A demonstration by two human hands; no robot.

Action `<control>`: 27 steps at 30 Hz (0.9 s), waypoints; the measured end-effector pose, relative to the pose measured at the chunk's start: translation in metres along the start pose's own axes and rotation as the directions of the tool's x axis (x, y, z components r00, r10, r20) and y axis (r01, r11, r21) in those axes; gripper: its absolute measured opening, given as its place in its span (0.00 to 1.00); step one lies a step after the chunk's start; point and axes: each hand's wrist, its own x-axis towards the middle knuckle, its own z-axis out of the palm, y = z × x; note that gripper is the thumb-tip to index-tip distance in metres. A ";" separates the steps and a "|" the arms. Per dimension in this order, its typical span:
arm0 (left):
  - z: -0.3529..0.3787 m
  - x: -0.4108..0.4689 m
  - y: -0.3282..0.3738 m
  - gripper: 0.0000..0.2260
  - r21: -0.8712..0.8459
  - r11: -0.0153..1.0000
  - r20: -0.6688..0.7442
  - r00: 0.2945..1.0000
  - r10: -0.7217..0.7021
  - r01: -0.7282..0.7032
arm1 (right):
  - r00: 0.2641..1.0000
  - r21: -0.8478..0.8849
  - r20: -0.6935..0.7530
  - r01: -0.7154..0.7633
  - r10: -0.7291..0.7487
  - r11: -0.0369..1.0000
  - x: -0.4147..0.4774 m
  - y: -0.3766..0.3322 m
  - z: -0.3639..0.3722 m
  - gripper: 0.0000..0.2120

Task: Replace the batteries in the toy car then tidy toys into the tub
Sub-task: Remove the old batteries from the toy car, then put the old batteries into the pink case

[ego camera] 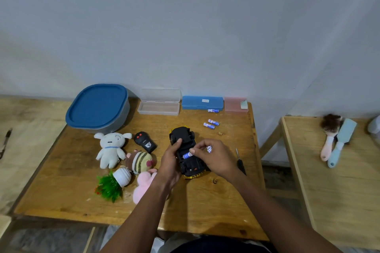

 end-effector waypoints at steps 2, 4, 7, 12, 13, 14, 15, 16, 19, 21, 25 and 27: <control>0.001 0.002 0.000 0.23 0.002 1.000 -0.026 0.999 0.030 -0.030 | 0.995 -0.034 -0.093 0.038 -0.041 0.999 -0.003 0.000 0.003 0.06; 0.003 0.004 -0.001 0.25 0.004 0.999 -0.047 0.998 0.047 -0.047 | 0.986 -0.068 -0.139 0.088 -0.096 0.994 -0.006 -0.001 0.005 0.06; 0.002 0.007 -0.004 0.22 -0.012 0.999 -0.065 0.997 0.047 -0.048 | 0.980 -0.076 -0.168 0.098 -0.109 0.992 -0.008 0.000 0.009 0.06; 0.000 0.010 -0.004 0.20 0.019 1.000 -0.049 0.999 0.017 -0.016 | 0.990 0.010 -0.134 0.055 -0.053 0.998 -0.002 -0.002 0.017 0.05; -0.002 0.012 -0.004 0.20 0.040 0.999 -0.048 0.999 0.012 -0.010 | 0.990 0.097 -0.140 0.015 -0.001 0.995 0.000 -0.005 0.016 0.06; -0.005 0.014 -0.003 0.20 0.074 0.997 -0.061 0.998 0.011 -0.006 | 0.986 0.182 -0.150 -0.048 0.076 0.982 0.002 -0.006 0.015 0.07; -0.008 0.017 -0.001 0.20 0.117 0.993 -0.075 0.997 0.011 -0.003 | 0.973 0.260 -0.140 -0.141 0.182 0.955 0.005 -0.008 0.013 0.09; -0.011 0.020 0.002 0.19 0.169 0.986 -0.089 0.996 0.017 -0.002 | 0.951 0.357 -0.095 -0.244 0.295 0.902 0.009 -0.008 0.010 0.10; -0.022 0.033 0.008 0.17 0.320 0.947 -0.112 0.992 0.053 -0.014 | 0.862 0.658 0.092 -0.428 0.499 0.620 0.016 -0.003 0.004 0.11; -0.025 0.043 0.011 0.15 0.375 0.927 -0.116 0.991 0.060 -0.012 | 0.823 0.704 0.114 -0.462 0.557 0.540 0.018 -0.002 0.002 0.10; -0.030 0.057 0.004 0.12 0.445 0.894 -0.167 0.985 0.033 0.046 | 0.801 0.748 0.083 -0.443 0.593 0.494 0.019 -0.009 0.005 0.09; -0.034 0.063 -0.004 0.11 0.527 0.847 -0.180 0.983 0.036 0.066 | 0.781 0.748 0.053 -0.444 0.622 0.494 0.020 -0.011 0.009 0.10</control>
